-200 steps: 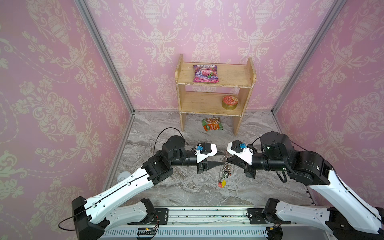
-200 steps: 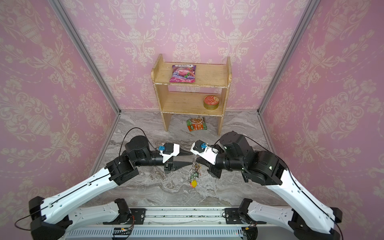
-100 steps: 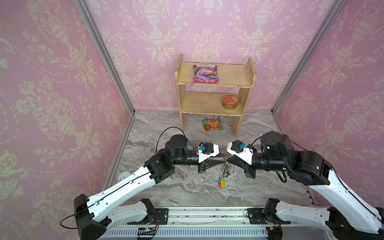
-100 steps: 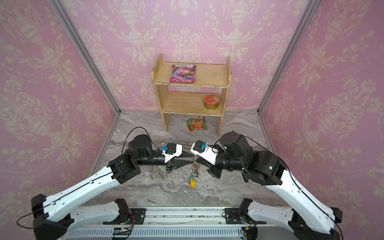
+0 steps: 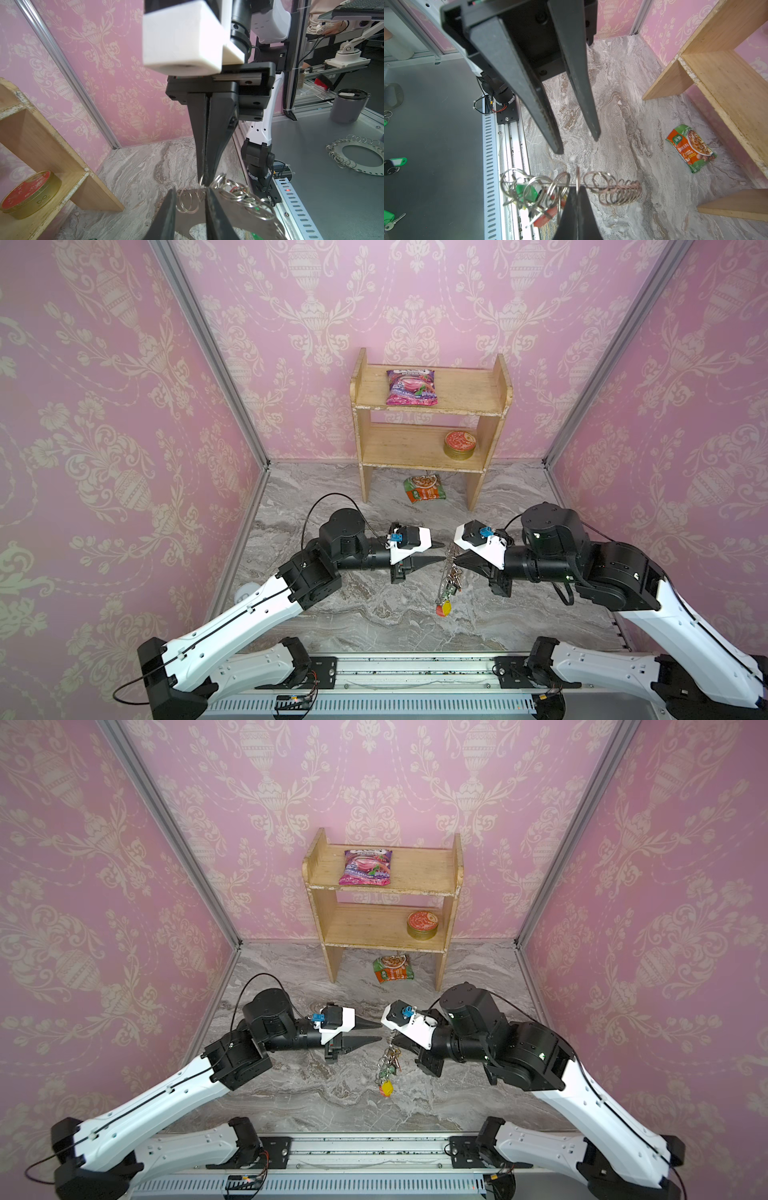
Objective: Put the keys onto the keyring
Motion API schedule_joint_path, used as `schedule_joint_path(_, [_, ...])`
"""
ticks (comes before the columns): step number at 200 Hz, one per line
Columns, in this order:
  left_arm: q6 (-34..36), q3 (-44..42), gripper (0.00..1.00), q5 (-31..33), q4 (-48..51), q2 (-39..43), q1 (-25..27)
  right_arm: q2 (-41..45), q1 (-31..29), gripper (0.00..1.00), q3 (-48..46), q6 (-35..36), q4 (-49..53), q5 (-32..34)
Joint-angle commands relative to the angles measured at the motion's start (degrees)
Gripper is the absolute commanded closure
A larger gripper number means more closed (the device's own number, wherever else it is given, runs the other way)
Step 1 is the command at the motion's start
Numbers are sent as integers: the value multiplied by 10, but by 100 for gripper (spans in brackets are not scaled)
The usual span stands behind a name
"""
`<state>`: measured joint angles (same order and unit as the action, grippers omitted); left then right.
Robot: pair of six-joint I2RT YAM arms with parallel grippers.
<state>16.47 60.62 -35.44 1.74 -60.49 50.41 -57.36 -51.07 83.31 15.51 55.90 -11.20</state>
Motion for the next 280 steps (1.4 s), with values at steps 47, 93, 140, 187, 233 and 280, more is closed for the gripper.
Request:
schedule_joint_path(47, [3, 9, 76, 24, -46, -9, -3, 9, 2, 100, 5, 12, -24, -15])
schedule_joint_path(93, [-13, 9, 76, 2, -59, -23, 0, 10, 2, 100, 4, 12, -25, -12])
schedule_joint_path(140, [-37, 4, 75, -16, -62, -26, 13, 12, 2, 100, 4, 13, -25, -5])
schedule_joint_path(187, [-38, 0, 74, -15, -33, -21, 35, 14, 2, 100, 2, 14, -26, 4])
schedule_joint_path(233, [-33, 0, 73, -12, 6, -19, 40, 15, 1, 100, 8, 15, -24, 13])
schedule_joint_path(280, [2, 6, 73, 37, 19, -8, 40, 10, 2, 100, 5, 14, -23, -6])
